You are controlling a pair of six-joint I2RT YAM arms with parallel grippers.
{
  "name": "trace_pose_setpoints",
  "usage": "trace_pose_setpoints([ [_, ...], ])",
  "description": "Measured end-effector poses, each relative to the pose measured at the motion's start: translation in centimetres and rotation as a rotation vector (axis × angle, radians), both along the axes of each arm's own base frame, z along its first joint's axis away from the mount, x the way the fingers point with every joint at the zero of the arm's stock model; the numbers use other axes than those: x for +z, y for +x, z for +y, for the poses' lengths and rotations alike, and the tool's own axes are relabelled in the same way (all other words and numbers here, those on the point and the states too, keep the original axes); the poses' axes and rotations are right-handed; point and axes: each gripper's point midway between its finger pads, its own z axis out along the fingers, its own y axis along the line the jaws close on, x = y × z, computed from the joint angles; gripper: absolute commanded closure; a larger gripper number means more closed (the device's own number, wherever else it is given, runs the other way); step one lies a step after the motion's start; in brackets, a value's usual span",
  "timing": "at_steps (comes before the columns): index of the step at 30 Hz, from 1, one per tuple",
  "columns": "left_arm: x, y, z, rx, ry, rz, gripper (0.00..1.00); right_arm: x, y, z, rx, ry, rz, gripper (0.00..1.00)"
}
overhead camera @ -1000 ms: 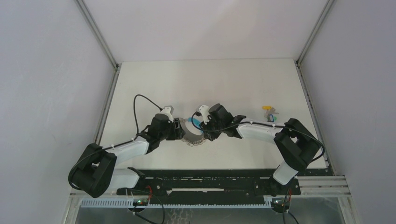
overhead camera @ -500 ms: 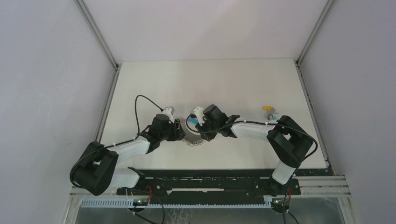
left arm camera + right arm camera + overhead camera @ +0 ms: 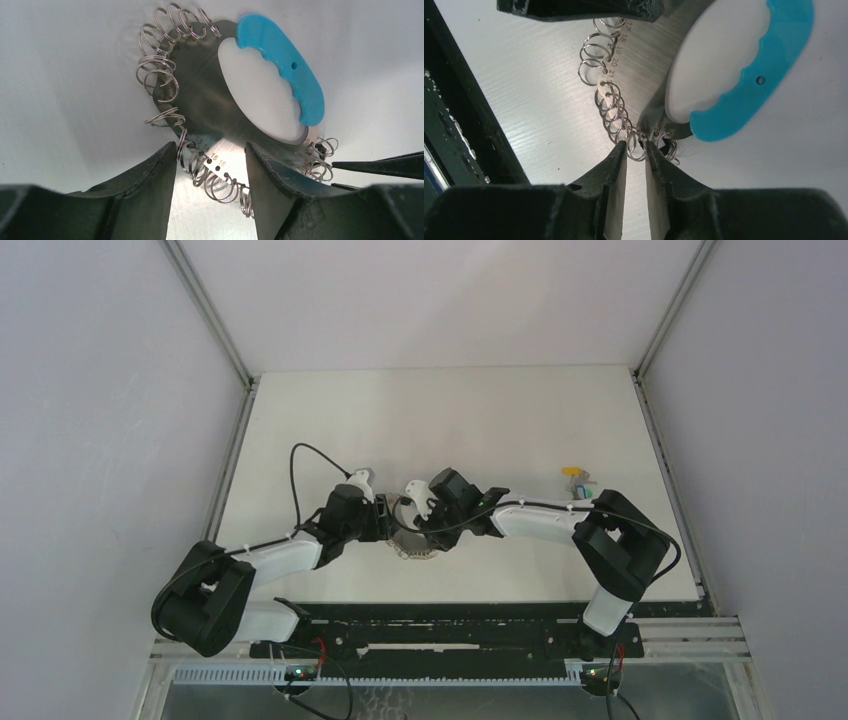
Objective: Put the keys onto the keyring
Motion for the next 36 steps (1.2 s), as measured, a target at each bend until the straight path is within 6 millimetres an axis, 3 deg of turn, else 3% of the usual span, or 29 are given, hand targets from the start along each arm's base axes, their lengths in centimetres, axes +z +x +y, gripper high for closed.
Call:
trace_pose_setpoints([
  [17,0.0,-0.1,-0.2,-0.003,-0.003,0.001,0.43,0.6,1.8,-0.3,-0.079,-0.045,-0.055,0.83],
  [36,0.0,-0.1,-0.3,-0.004,-0.006,0.003,0.43,-0.7,1.1,0.4,-0.060,-0.111,-0.049,0.84],
])
